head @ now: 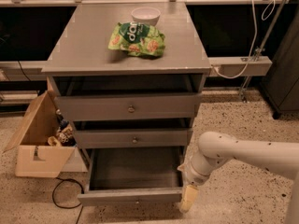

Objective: Close bottom drawer

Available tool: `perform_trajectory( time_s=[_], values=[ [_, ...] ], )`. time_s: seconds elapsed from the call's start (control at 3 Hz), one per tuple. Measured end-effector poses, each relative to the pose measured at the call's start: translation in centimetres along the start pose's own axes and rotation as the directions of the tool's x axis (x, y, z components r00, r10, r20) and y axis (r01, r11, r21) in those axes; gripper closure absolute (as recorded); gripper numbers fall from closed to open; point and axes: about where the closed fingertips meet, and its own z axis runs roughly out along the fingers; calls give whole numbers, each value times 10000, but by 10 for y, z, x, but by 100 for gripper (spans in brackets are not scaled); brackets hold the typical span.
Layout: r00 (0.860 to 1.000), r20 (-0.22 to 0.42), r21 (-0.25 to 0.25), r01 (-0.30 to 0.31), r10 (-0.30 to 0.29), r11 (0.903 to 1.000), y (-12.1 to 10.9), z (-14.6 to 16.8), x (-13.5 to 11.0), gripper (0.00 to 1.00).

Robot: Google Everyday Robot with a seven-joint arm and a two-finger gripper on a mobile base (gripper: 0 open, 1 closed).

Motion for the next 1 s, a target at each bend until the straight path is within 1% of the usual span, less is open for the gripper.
perform_trajectory(
  time_s=[0.33, 0.67, 1.0],
  values=[
    [9996, 114, -3, 247, -247, 9997, -7, 22, 16, 0],
    [9987, 165, -48, 486, -485, 9988, -21, 65, 46, 16],
    [9969, 468, -213, 646, -636, 9977, -26, 104, 75, 39]
  ],
)
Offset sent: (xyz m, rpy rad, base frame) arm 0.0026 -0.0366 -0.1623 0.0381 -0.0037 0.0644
